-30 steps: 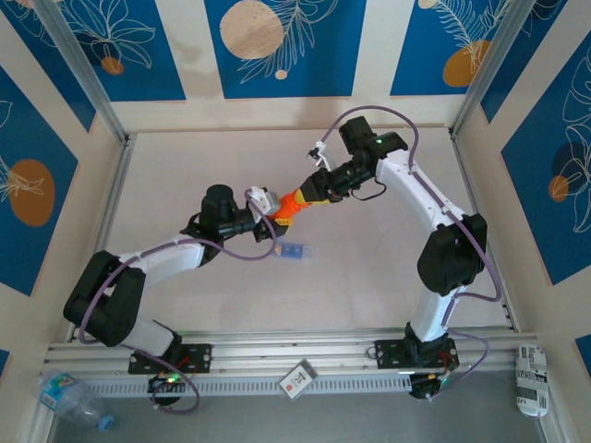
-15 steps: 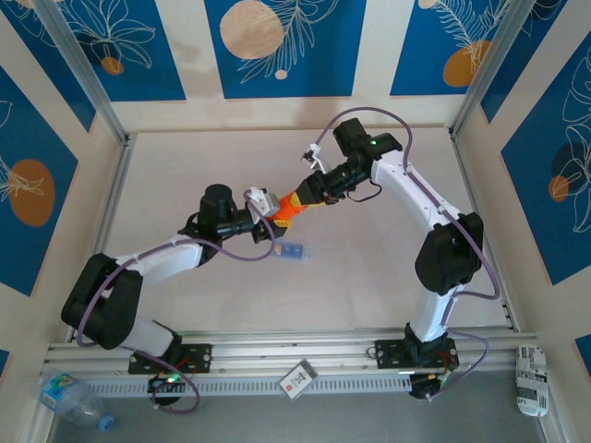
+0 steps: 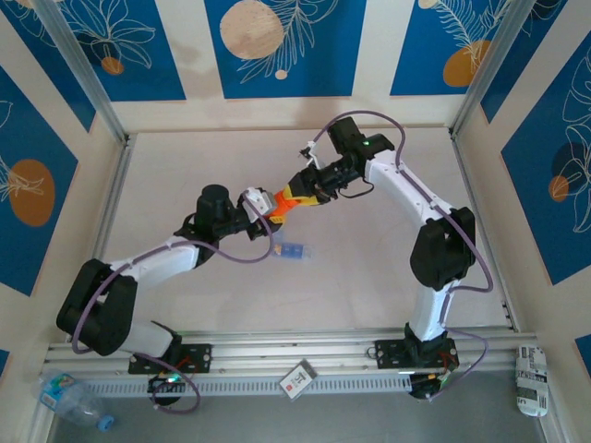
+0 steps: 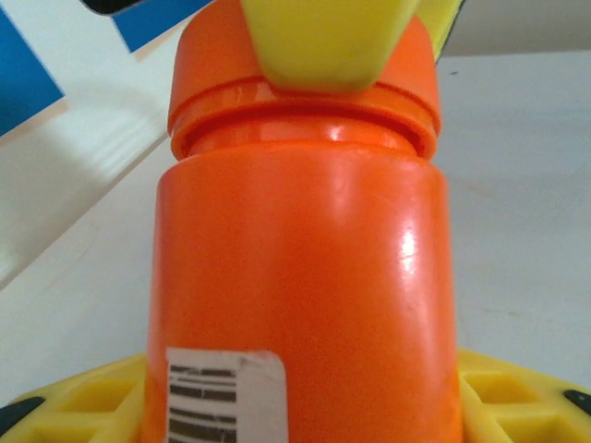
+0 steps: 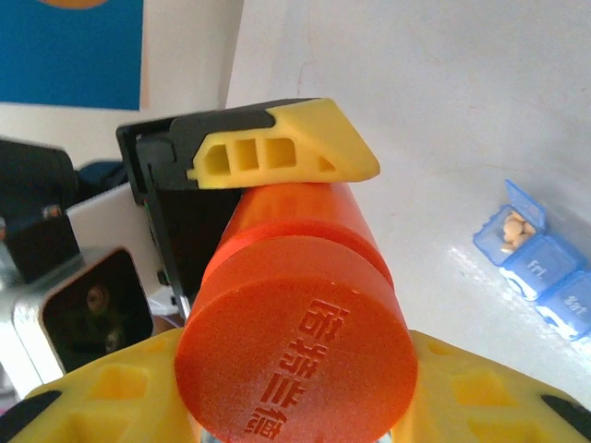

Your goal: Sort the pills into containers

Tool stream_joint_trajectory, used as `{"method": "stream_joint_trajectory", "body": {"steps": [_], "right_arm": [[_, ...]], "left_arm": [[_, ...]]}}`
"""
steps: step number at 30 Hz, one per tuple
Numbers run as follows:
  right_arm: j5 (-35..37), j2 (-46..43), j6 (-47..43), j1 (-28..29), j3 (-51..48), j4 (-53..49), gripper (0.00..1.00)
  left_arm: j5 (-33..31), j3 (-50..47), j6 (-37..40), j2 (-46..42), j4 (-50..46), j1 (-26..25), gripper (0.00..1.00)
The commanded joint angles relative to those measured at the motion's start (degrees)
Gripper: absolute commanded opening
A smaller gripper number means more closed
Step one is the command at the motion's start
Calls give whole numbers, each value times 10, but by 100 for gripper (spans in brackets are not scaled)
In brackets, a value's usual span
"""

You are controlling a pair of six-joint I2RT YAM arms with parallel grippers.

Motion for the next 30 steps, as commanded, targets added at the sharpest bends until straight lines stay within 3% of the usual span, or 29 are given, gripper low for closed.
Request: {"method": "stream_joint_trajectory", "body": {"steps": [1, 9, 20, 23, 30], "right_arm": [[-79, 22, 88, 45, -28, 41, 38], [-75, 14, 93, 28, -29, 44, 50], [-65, -63, 93, -24, -50, 59, 78], [-67, -92, 95, -38, -72, 74, 93], [-60, -147, 117, -92, -103, 116, 96]], "left_arm": [[-6, 20, 34, -30, 97, -30, 0], [0, 14, 32, -22, 87, -30, 0], [-5, -4, -22, 13, 138, -24, 0], [-1, -9, -40, 21, 152, -21, 0], [23, -15, -69, 31, 162, -15, 0]]}}
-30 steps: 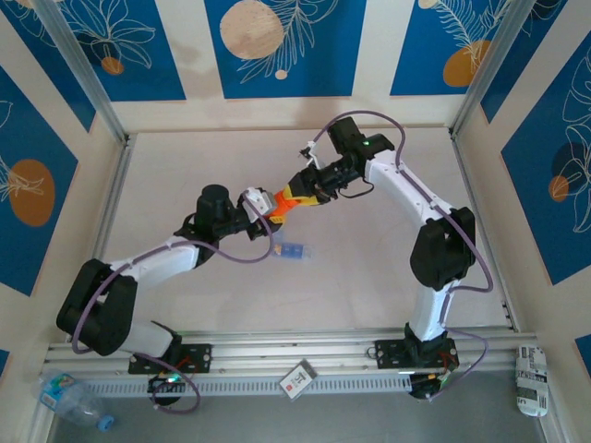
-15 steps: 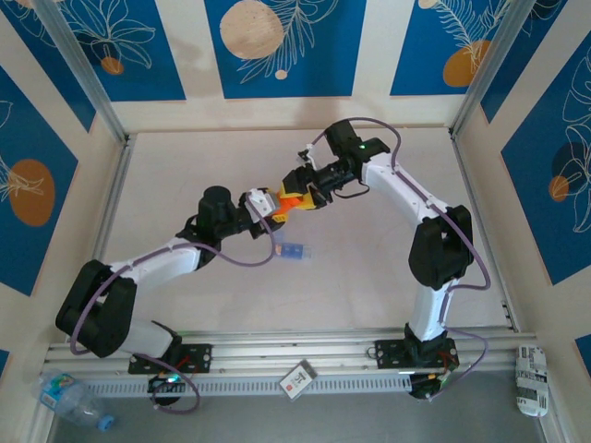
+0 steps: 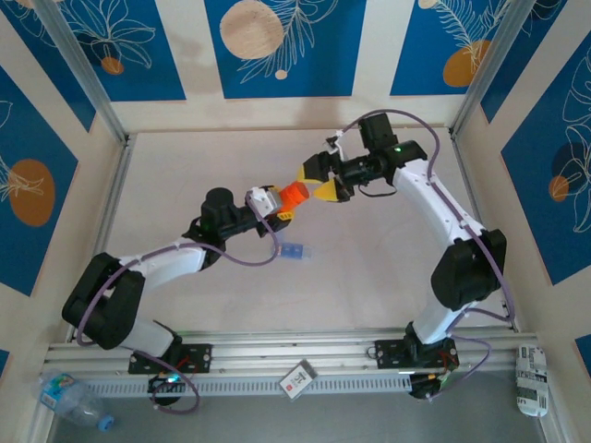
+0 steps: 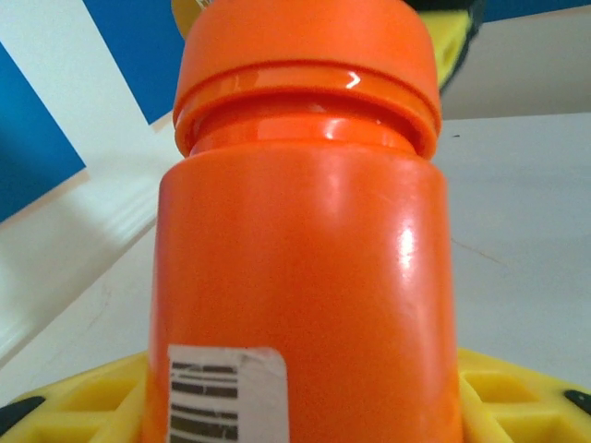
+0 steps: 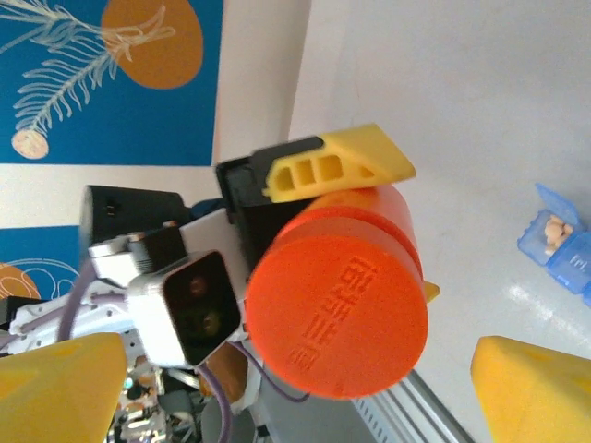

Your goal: Sort the pills into containers

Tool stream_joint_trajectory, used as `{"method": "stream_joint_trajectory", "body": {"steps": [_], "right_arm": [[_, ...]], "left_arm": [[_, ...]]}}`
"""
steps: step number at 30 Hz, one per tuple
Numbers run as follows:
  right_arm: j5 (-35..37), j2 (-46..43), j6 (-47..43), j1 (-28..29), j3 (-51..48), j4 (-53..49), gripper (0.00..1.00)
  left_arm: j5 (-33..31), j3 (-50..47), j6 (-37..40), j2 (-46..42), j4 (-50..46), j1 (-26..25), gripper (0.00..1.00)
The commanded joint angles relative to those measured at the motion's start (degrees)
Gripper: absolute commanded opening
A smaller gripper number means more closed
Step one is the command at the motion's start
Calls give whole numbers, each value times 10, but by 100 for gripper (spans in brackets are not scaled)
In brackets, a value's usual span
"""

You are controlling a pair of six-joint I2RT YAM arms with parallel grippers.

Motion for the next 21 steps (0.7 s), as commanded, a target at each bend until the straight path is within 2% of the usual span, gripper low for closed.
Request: {"method": "stream_joint_trajectory", "body": {"steps": [1, 3, 7, 15, 21], "right_arm": [[-2, -37, 15, -24, -18, 28, 95], [32, -60, -8, -31, -23, 41, 92], [122, -107, -118, -16, -27, 46, 89], [159, -109, -208, 31, -13, 44, 87], [183, -70, -233, 62, 20, 7, 89]], "left_arm": [[36, -7, -34, 2, 39, 10, 0], [58, -7, -56, 2, 43, 16, 0], [125, 0, -118, 2, 55, 27, 0], [209, 17, -207, 16, 89, 40, 0], [230, 23, -250, 27, 124, 46, 0]]}}
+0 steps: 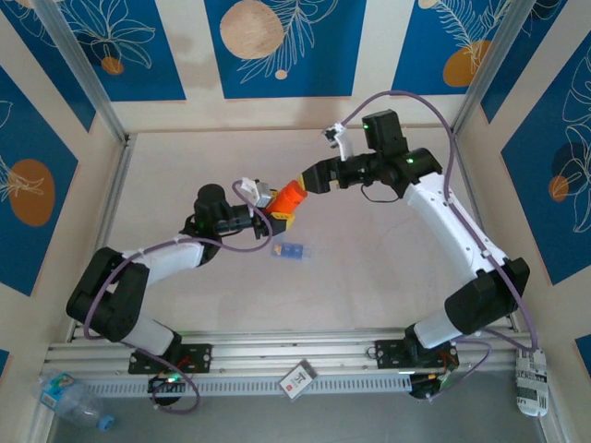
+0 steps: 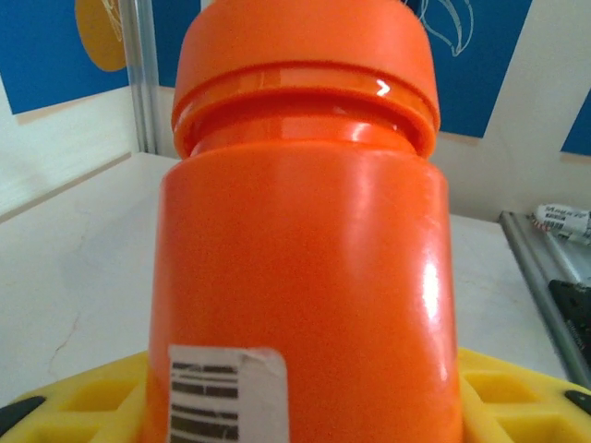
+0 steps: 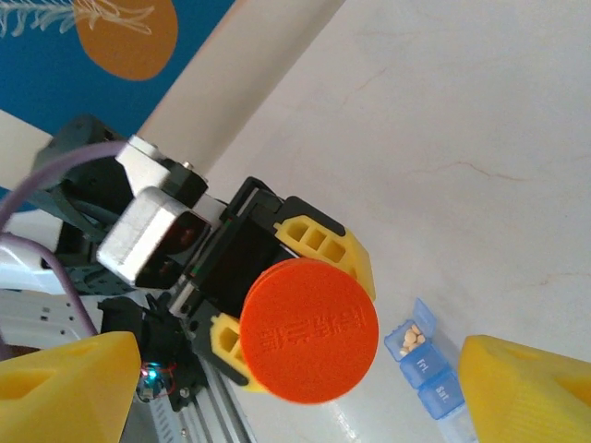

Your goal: Sort the pills into containers

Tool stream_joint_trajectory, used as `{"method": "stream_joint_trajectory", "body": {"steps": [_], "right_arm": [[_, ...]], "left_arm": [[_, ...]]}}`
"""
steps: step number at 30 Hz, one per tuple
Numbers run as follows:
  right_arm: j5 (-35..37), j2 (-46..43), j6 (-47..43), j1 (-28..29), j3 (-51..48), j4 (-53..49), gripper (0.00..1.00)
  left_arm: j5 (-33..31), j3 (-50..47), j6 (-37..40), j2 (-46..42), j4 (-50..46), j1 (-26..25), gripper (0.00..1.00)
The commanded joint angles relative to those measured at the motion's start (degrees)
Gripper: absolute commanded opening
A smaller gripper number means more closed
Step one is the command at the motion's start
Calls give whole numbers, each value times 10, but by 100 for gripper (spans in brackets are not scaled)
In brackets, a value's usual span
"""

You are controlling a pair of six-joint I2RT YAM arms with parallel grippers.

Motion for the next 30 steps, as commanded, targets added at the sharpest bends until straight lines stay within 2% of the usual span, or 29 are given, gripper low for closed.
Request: {"method": "stream_joint_trajectory", "body": {"steps": [1, 5, 13, 21, 27, 30], "right_arm": [[18, 14, -32, 12, 23, -30, 89], [13, 25, -31, 20, 28, -34, 88], [-24, 35, -21, 23, 25, -30, 79], [-44, 37, -16, 29, 22, -27, 78], [-47, 37, -13, 31, 19, -30, 62], [-48, 40, -15, 32, 17, -33, 62]], "left_arm": [[39, 20, -34, 3, 48, 8, 0], [41, 20, -32, 3, 43, 8, 0], [42, 21, -29, 1, 39, 8, 0], [46, 22, -23, 3, 31, 8, 0], [46, 22, -23, 4, 31, 8, 0], [46, 23, -22, 3, 31, 8, 0]]}}
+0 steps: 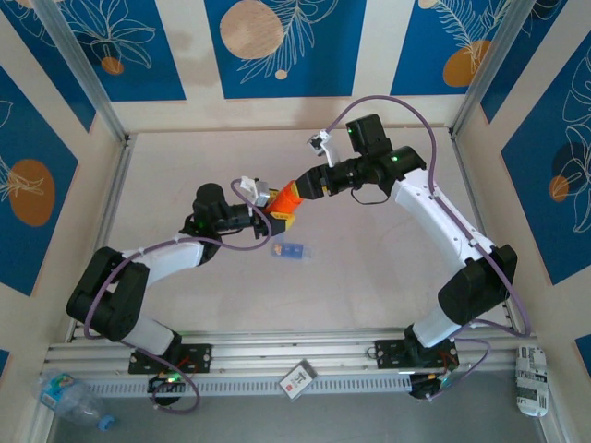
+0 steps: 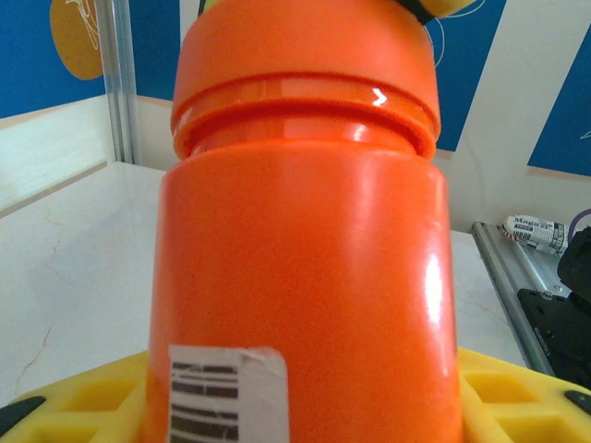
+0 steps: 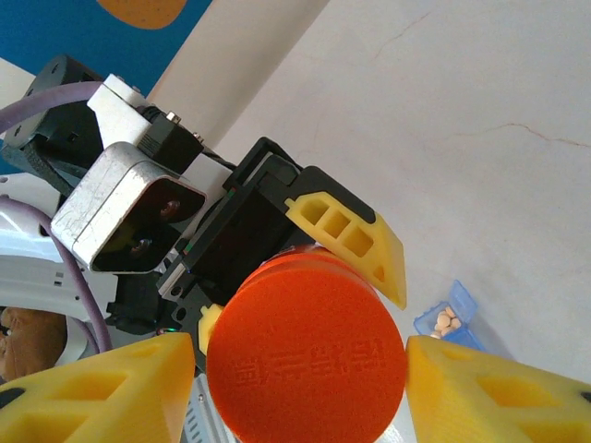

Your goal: Sort the pills into containers

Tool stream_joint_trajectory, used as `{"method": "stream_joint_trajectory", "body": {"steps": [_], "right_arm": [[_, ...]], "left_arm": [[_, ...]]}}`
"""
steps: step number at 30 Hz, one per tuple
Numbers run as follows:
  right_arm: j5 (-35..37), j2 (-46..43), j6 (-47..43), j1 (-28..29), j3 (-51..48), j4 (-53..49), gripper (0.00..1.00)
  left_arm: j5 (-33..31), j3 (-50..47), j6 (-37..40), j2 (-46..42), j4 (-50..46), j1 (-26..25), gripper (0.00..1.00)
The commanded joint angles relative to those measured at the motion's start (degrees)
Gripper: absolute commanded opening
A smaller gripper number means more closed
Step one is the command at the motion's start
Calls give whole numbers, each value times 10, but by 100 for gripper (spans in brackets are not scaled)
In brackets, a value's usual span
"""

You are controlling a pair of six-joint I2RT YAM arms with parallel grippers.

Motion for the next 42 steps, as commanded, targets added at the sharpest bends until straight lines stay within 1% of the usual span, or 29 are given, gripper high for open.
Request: {"method": "stream_joint_trajectory", "body": {"steps": [1, 7, 10, 13, 17, 22, 27, 30, 33, 37, 40, 41, 42], "right_arm": [[-18, 6, -2, 5, 7, -11, 62], [-16, 8, 2, 8, 0, -8, 62], [-16, 9, 7, 10, -1, -7, 59], [-3, 12, 25, 14, -4, -7, 57], [26, 14, 79, 20, -15, 5, 51], [67, 9, 159, 38, -53, 51, 48], [128, 16, 250, 72, -79, 85, 46], [143, 19, 294, 84, -90, 106, 46], [146, 18, 325, 86, -99, 122, 46], [142, 16, 343, 80, -99, 129, 47], [118, 12, 350, 62, -90, 132, 51], [110, 8, 350, 53, -87, 132, 54], [101, 4, 348, 43, -83, 132, 59]], "left_arm": [[20, 21, 1, 3, 16, 7, 0], [20, 22, 1, 3, 13, 7, 0], [19, 24, 2, 3, 13, 7, 0], [4, 26, 14, -3, 1, 6, 0], [-55, 24, 60, -24, -33, 5, 0], [-128, 14, 101, -54, -39, 0, 0], [-209, 4, 172, -82, -53, -33, 0], [-253, -1, 227, -95, -60, -63, 0], [-285, -10, 252, -100, -47, -77, 0], [-306, -17, 253, -96, -31, -80, 0], [-306, -16, 243, -85, -33, -78, 0], [-303, -14, 236, -82, -35, -76, 0], [-295, -13, 227, -77, -36, -73, 0]]}}
